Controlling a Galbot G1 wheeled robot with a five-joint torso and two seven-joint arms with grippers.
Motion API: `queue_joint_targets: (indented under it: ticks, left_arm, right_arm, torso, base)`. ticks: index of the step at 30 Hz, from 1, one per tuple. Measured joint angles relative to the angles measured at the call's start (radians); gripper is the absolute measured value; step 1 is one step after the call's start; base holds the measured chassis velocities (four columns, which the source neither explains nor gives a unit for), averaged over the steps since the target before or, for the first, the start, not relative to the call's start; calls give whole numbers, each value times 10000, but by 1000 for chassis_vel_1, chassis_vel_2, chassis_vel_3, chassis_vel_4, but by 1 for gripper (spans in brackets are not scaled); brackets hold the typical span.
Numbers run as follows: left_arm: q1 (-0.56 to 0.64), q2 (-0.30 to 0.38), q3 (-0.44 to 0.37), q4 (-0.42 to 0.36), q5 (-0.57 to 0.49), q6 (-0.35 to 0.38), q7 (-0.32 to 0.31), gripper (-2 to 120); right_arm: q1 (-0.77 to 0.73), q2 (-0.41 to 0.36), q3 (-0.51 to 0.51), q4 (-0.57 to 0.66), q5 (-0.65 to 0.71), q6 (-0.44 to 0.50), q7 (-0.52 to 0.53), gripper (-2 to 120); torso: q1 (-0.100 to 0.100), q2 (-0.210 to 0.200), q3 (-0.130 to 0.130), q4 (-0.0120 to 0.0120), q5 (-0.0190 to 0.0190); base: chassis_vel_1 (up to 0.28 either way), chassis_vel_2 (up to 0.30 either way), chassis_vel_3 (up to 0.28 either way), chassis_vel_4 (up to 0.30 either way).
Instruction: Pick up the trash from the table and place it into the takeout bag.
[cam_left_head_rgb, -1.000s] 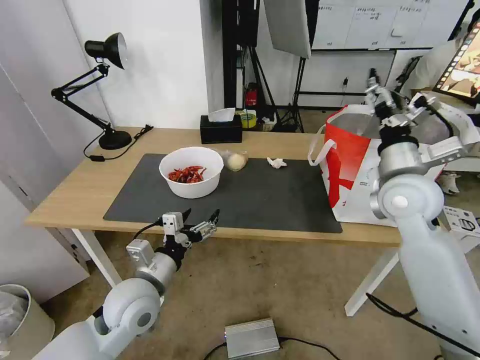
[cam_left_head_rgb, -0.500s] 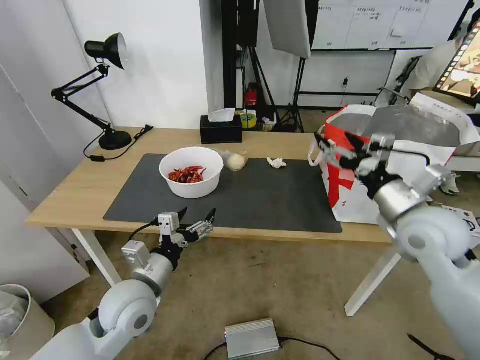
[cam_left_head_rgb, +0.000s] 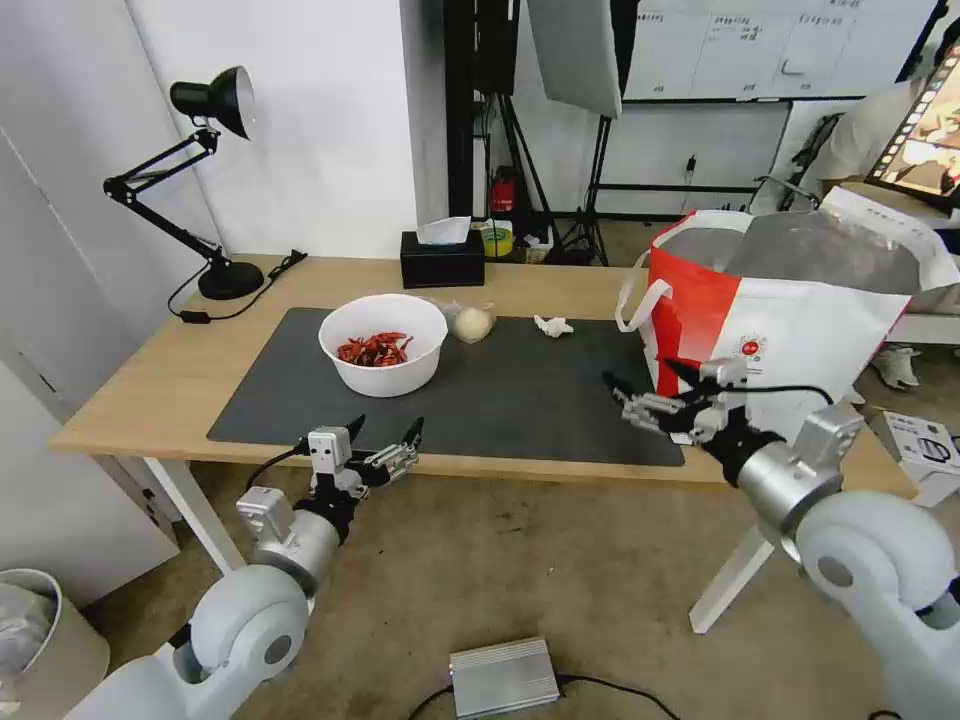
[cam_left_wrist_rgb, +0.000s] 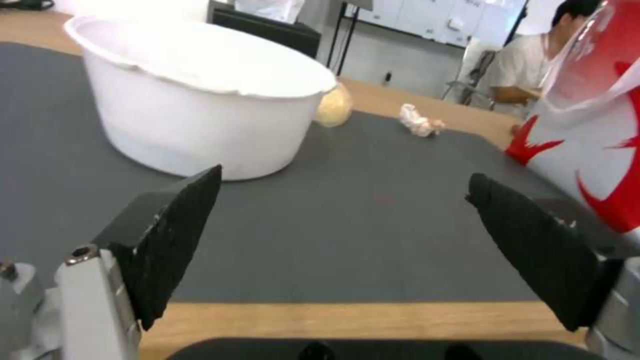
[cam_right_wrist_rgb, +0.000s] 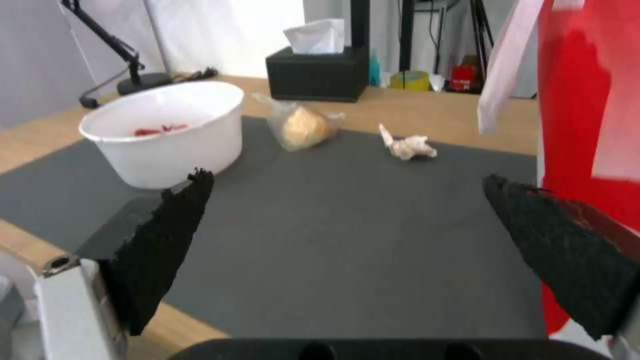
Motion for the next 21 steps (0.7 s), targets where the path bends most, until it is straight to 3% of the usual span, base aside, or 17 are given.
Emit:
queue_joint_targets:
  ticks: [10,21]
  left_arm:
    - [199,106,-121,199,449,-7,5,100]
    - [269,126,-102,275,507,-23,12,100]
  right_arm:
    - [-836,377,-516,-331,-437,1577,338,100]
    - [-2105,404,-686,-528,-943,2128,1034,100]
  torso:
    - [0,-1,0,0,0]
    - [0,-1,0,0,0]
  base:
    - [0,0,0,0]
    - [0,0,0,0]
